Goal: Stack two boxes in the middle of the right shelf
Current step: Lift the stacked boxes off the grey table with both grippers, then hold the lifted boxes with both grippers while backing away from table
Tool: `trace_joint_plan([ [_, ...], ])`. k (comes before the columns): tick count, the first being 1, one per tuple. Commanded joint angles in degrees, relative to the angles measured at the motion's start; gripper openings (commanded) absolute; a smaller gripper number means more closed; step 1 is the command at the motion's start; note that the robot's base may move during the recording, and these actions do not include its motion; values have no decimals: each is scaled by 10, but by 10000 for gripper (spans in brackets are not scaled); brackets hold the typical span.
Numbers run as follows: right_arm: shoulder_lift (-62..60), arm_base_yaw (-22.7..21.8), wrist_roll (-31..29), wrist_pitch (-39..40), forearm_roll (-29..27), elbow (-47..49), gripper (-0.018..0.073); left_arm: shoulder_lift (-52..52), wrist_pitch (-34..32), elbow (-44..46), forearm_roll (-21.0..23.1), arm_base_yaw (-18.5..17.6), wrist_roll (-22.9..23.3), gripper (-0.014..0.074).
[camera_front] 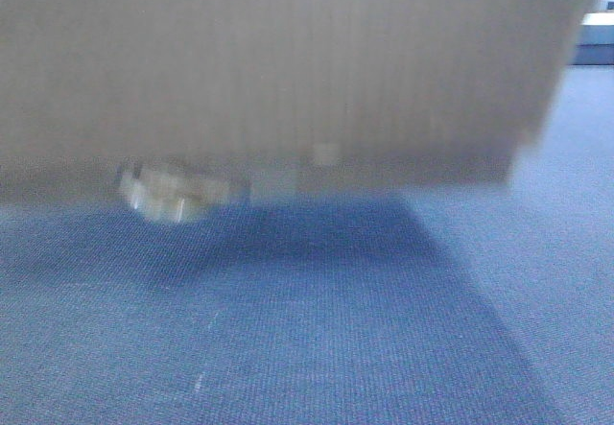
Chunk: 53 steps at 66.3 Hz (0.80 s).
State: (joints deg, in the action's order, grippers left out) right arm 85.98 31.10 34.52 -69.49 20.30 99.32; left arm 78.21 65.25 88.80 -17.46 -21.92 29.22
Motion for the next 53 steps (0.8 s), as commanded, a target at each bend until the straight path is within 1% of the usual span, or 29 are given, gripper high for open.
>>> trace_joint_plan([
  [1,-5,0,5,17,43,26,-152,-10,-29,28,-31,3,5,-111],
  [9,-9,0,5,21,59,27,-152,2,-30,69,-37,8,1,-111],
  [18,-13,0,5,34,76,27,-152,36,-19,131,-37,12,-56,-111],
  [21,-16,0,5,45,78,27,-152,44,-7,148,-37,12,-61,-111],
  [27,-20,0,5,59,78,27,-152,51,2,158,-30,12,-61,-111],
  [42,-20,0,6,80,78,27,-152,51,-7,158,-27,12,-61,-111],
  [45,-20,0,19,85,78,27,-152,51,-5,158,-27,12,-59,-111],
  [49,-20,0,37,87,80,27,-152,51,-2,158,-27,12,-38,-111],
  [53,-20,0,38,87,82,27,-152,51,-2,158,-27,12,-23,-111],
])
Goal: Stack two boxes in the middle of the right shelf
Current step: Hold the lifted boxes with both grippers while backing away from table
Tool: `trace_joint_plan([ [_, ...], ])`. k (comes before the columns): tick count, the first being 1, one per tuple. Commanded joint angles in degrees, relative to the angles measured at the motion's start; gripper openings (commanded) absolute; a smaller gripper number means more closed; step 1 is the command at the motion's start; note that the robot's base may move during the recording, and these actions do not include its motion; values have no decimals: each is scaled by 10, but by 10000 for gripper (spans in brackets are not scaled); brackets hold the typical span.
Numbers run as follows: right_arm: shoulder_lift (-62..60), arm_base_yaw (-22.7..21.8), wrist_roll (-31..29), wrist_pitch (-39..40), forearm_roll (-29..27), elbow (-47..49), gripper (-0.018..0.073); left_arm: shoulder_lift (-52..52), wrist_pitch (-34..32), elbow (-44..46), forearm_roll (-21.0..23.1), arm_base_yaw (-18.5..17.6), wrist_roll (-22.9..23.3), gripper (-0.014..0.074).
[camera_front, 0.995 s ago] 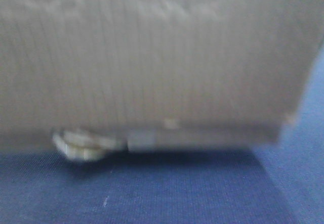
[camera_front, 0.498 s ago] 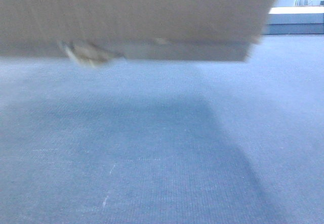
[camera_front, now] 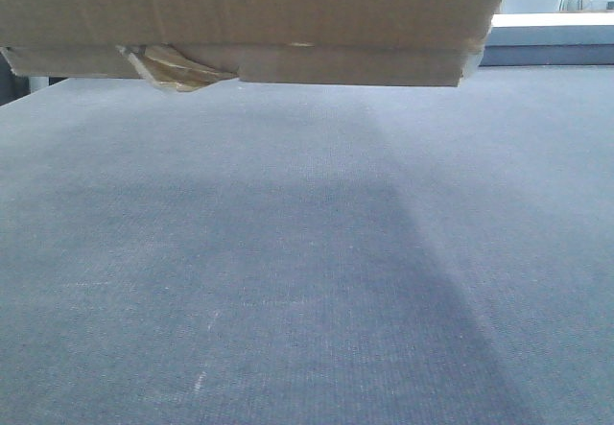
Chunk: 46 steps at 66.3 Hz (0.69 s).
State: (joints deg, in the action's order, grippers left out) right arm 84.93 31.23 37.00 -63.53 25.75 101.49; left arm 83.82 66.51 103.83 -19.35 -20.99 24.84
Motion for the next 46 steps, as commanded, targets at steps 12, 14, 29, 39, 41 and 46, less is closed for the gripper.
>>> trace_joint_plan([
  [12,-10,-2,13,28,35,6,-152,-6,-21,8,-9,3,23,-111],
  [14,-10,-2,13,28,35,6,-152,-6,-21,8,-9,3,23,-111],
  [29,-10,-2,13,30,35,6,-152,-6,-15,8,-9,3,23,-111],
  [39,-10,-2,13,31,35,6,-152,-6,-16,8,-9,3,23,-111],
  [41,-10,-2,13,31,35,6,-152,-6,-17,8,-9,3,23,-111],
  [46,-10,-2,13,31,35,6,-152,-6,-23,8,-9,3,23,-111],
])
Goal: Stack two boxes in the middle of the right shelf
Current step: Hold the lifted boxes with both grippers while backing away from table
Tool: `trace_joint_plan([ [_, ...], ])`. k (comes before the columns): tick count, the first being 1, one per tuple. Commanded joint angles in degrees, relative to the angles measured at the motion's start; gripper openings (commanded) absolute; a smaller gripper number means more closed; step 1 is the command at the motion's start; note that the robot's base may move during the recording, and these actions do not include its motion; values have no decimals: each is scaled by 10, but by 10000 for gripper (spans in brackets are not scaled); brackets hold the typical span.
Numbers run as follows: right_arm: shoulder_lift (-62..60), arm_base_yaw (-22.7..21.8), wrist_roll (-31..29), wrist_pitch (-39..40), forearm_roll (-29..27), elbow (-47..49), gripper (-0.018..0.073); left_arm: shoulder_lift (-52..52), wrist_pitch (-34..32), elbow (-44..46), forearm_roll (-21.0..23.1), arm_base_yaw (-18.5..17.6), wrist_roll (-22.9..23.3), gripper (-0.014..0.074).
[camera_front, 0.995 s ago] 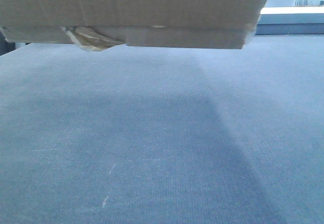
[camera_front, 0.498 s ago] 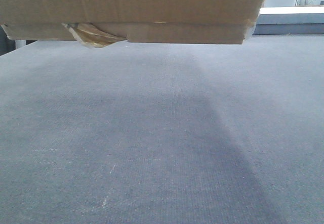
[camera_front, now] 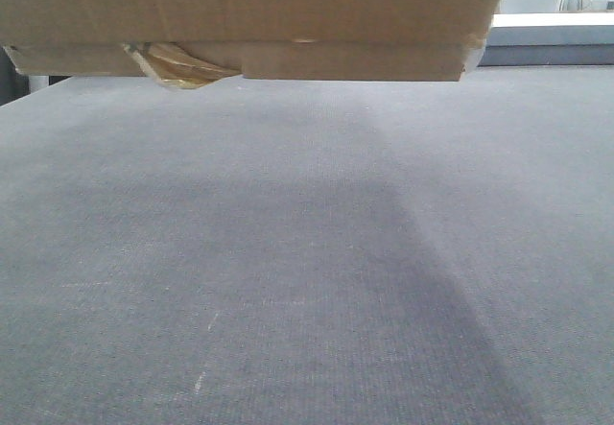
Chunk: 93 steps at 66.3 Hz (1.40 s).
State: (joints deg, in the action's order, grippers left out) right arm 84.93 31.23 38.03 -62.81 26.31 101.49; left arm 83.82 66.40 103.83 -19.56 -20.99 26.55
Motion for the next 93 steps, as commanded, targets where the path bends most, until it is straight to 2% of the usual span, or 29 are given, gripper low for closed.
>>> trace_joint_plan([
  [1,-10,-2,3,24,29,6,-152,-6,-25,8,-7,3,6,-111],
  [17,-10,-2,3,24,29,6,-152,-6,-63,8,-7,3,6,-111],
  [93,-10,-2,3,34,29,6,-152,-6,-63,8,-7,3,6,-111],
])
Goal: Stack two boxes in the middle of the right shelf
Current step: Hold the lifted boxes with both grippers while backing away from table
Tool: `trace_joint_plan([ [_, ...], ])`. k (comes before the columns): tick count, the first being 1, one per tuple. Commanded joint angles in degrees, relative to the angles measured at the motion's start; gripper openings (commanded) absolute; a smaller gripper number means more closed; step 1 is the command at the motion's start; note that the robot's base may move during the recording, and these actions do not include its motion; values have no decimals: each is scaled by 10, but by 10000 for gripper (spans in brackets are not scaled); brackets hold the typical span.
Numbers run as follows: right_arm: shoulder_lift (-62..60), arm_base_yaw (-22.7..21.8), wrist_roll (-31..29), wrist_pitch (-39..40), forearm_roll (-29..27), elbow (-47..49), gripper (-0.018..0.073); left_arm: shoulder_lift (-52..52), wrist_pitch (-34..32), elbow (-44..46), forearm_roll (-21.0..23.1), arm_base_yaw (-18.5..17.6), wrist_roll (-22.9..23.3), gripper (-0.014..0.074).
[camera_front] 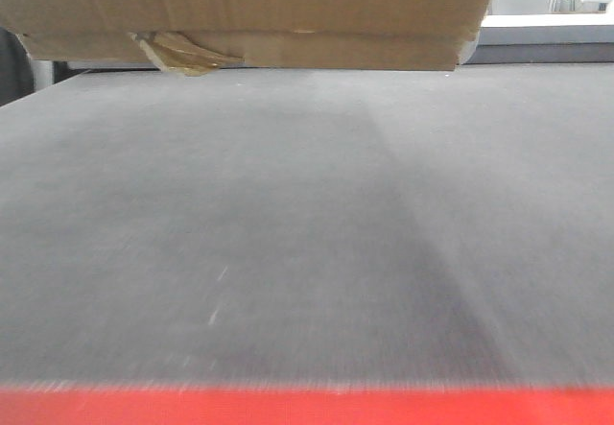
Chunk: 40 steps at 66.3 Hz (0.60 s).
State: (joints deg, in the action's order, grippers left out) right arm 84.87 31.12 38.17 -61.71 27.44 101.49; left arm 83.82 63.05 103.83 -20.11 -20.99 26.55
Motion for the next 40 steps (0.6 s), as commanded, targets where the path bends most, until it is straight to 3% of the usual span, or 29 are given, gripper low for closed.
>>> trace_joint_plan([
  [1,-9,-1,1,22,18,6,-152,-6,-29,8,-1,3,6,-111],
  [40,-9,-1,1,24,18,6,-152,-6,-29,8,-1,3,6,-111],
])
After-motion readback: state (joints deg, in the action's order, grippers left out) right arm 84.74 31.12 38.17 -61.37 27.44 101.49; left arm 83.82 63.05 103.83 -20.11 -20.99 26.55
